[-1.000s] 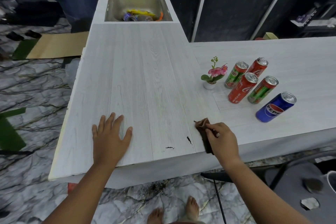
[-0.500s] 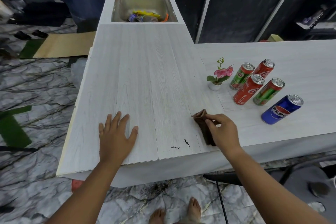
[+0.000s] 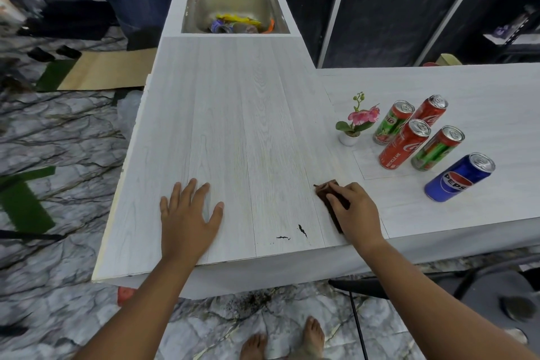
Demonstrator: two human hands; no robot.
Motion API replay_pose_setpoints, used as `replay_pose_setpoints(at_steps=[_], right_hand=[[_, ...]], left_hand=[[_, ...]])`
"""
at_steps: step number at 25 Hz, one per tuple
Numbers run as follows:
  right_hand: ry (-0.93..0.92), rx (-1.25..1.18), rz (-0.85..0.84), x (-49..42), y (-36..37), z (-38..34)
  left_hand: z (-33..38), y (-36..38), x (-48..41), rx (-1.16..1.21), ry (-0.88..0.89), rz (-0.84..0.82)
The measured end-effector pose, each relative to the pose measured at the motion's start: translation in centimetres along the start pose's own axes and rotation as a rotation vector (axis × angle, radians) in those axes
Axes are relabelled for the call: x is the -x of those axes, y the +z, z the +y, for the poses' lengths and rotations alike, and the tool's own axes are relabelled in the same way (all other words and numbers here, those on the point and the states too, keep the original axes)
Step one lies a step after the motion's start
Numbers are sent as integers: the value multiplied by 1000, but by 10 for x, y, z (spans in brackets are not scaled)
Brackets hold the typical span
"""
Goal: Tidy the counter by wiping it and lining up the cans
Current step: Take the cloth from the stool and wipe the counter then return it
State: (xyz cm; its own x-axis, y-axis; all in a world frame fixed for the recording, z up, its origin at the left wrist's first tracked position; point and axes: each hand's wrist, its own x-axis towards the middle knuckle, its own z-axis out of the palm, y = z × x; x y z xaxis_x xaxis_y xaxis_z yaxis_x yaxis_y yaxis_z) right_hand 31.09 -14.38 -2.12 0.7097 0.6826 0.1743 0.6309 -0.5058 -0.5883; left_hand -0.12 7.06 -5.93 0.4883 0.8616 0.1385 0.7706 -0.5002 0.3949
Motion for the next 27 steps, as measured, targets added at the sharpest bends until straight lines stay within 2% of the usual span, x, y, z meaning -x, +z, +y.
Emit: replay_pose_setpoints(at_steps=[3, 8, 11, 14, 18, 27], right_hand=[[-68, -31, -11, 13, 6, -12], [-143, -131, -138, 27, 14, -28], [-72, -174, -40, 9, -1, -19], [61, -101, 69, -28, -27, 9], [152, 47, 4, -50, -27, 24], [-186, 10, -125, 17, 11, -28]], left_hand=[[0, 1, 0, -14, -1, 7], [-1, 2, -1, -12, 4, 17], [-2, 3, -1, -15, 3, 20], [-2, 3, -2, -15, 3, 19], [-1, 2, -2, -12, 3, 24], [0, 1, -1, -5, 2, 15]])
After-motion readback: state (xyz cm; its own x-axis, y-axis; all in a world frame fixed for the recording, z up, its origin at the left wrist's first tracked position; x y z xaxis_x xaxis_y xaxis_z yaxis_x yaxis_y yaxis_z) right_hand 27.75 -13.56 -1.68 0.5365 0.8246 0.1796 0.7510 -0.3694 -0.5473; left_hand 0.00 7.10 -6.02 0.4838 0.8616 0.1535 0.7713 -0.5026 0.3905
